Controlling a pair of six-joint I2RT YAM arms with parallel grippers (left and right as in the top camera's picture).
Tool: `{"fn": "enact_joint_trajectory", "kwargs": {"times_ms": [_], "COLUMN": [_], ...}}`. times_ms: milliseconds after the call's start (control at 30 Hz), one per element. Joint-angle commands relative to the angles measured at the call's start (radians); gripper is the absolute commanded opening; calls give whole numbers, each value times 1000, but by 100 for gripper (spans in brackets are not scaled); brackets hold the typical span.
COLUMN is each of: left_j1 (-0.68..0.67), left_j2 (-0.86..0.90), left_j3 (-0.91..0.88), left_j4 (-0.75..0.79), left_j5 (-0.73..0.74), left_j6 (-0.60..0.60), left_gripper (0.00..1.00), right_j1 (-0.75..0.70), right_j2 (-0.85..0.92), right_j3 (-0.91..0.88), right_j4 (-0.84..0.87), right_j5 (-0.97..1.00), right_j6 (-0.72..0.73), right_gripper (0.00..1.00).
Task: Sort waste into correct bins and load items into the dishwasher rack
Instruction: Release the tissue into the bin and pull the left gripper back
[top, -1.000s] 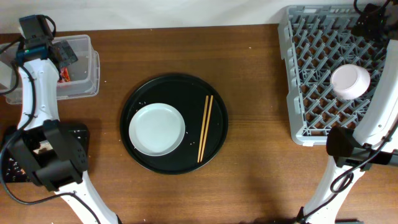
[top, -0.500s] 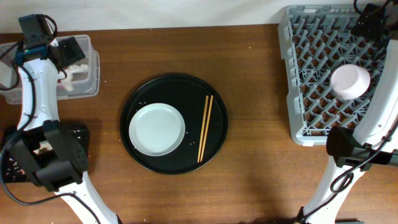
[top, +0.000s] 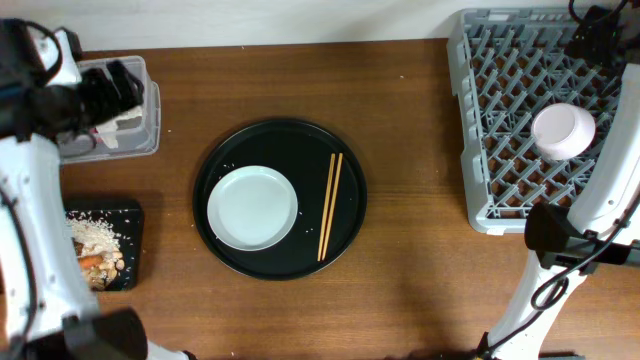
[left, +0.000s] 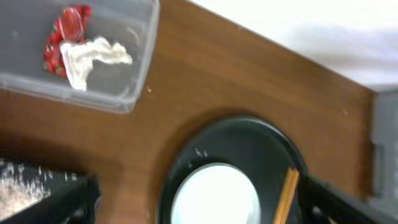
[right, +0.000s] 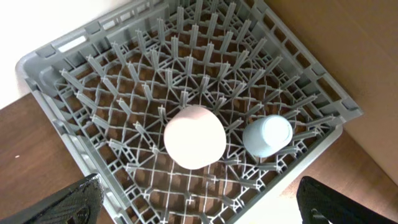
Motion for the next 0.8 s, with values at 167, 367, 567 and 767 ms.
{"fn": "enact_joint_trajectory", "kwargs": {"times_ms": [167,367,567,767], "left_j1": [3,2,3,2], "left_j2": [-253,-266,-264,-264], "left_j3": [-31,-32,-32,-32], "left_j4": [-177,-335,-438,-462], "left_j5": [-310,-435,-436,-435], "left_j6": [-233,-361,-360,-360], "left_gripper": [99,99,99,99], "right_j1": [-1,-1,-1,-1], "right_j2": [-28,-28,-28,-28], "right_j3": [-3,-3,-3,-3], "right_j4": [-6,-6,-6,-6], "right_j5": [18,18,18,18], "right_j6": [4,4,4,4], "right_gripper": [98,98,98,98]}}
